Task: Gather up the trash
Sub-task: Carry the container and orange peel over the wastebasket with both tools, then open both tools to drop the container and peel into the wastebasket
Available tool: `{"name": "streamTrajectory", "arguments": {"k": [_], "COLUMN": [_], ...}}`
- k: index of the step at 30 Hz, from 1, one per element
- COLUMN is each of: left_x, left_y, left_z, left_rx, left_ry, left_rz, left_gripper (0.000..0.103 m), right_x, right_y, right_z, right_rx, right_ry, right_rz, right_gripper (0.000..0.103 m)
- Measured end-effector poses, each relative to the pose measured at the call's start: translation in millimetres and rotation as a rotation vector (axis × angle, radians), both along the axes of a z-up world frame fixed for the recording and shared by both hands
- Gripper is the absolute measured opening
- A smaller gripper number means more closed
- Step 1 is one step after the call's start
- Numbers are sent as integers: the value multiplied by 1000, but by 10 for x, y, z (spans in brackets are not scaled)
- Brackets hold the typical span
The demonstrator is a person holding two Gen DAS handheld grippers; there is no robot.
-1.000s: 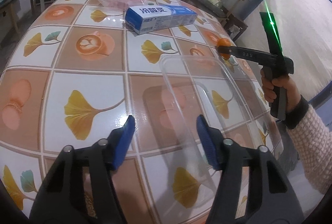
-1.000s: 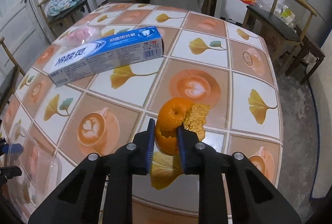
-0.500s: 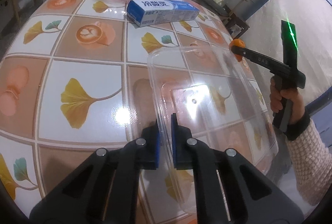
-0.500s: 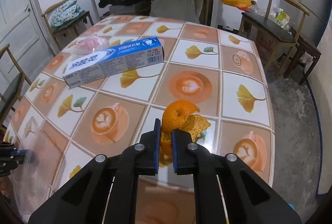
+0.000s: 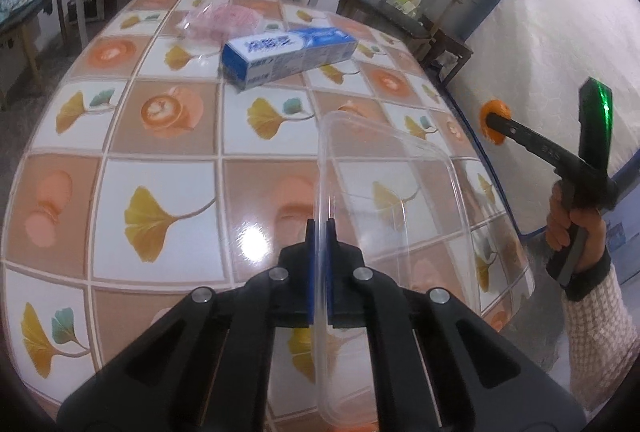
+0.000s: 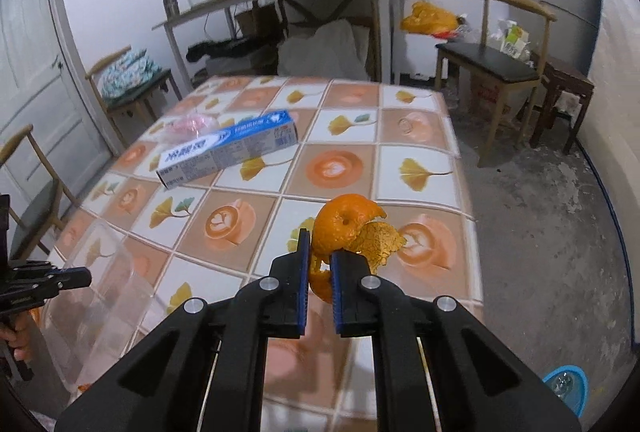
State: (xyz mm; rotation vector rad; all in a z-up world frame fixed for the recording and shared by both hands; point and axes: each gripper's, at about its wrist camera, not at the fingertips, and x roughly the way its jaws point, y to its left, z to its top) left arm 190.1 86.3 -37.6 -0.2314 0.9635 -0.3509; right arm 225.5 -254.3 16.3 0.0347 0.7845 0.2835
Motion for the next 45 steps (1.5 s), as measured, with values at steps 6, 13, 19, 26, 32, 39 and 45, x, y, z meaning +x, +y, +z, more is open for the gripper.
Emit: {"name": "streamTrajectory", "arguments": {"k": [6,13,19,26,32,39,45], "left_x": [53,145,197,155,-33,-261,-286], "left_y": [-350,-1234,-2316,-3819,-4987,-6218,-6583], "left_z": [226,485,561,310,-211,-653,-1005], "left_rx": [13,34,32,36,110,181,127], "left_ry": [-27,-76,-89,14,145,166,235], "left_rz": [-85,-277,-481,-713,-844,-904,-861], "left_gripper": [2,2,2,2,2,2,72], "right_x": [-442,-1196,-1957,-2811,-3308,-3637,-3616], "right_y": [-445,-1316,-2232,-3098,-3531,-3766,-3846], "right_z": [200,134,-116,-520,-1019,-1292,-1439], "right_rx": [55,96,88,79,137,191,207], "right_ry": [-76,-100,-63,11,102,127,157], "right_rz": [-84,-291,-532,-794,-931,-998,-999], "right_gripper": [9,9,9,9,9,10,10]}}
